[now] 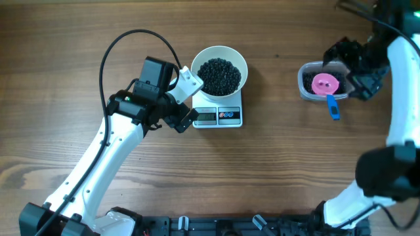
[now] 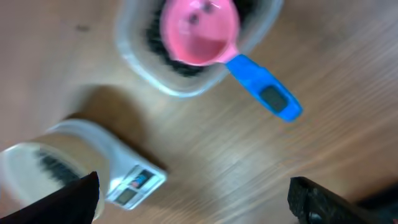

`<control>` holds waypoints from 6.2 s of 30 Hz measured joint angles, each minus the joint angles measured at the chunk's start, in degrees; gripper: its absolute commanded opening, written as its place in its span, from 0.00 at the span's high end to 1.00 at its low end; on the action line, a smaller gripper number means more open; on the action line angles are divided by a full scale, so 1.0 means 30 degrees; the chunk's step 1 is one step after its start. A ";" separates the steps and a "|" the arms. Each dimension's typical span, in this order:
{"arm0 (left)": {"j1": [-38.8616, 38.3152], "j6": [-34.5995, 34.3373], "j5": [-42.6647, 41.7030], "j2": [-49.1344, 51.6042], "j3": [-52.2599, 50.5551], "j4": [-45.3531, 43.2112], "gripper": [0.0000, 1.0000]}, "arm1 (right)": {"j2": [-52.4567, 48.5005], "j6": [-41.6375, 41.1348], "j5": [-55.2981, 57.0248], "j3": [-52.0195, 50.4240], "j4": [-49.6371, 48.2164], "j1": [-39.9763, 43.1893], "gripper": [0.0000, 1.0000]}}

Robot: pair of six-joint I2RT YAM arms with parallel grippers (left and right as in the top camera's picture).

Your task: Scoop item into bowl and weigh 150g on scale

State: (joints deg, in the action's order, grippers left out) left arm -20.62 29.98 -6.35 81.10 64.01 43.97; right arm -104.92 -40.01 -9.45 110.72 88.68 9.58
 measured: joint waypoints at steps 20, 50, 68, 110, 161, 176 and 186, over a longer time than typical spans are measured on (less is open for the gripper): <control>0.0007 0.0000 0.0000 0.0000 0.0000 0.0000 0.00 | 0.7927 0.1188 -0.1428 -0.0007 -0.5100 0.0000 0.00; 0.0007 0.0000 0.0000 0.0000 0.0000 0.0000 0.00 | 2.0079 0.3519 0.7628 -1.9817 -2.2250 -0.3293 0.00; 0.0007 0.0000 -0.0007 0.0000 0.0000 0.0022 0.00 | 3.4592 0.4947 0.7439 -3.1321 -2.4939 -0.3818 0.00; 0.0000 0.0000 0.0000 0.0000 0.0000 0.0007 0.00 | 3.4381 1.2881 0.4430 -3.5977 -2.8385 -0.4437 0.00; 0.4444 -0.6368 0.0306 -2.4203 -1.6283 -1.0149 0.00 | 3.4192 1.2961 0.4430 -3.6020 -2.8392 -0.4437 0.00; 0.7111 -0.7111 0.0306 -2.6767 -1.8535 -1.2058 0.00 | 3.4192 1.3063 0.4430 -3.6042 -2.8392 -0.4437 0.00; 0.7686 -0.7111 0.0299 -2.6775 -2.1121 -1.4163 0.00 | 3.4192 1.3092 0.4430 -3.6042 -2.8392 -0.4437 0.00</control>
State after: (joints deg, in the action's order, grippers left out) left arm 2.44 8.64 -5.45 0.78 0.64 1.48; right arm -2.35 -0.73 3.84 2.59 3.51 -3.73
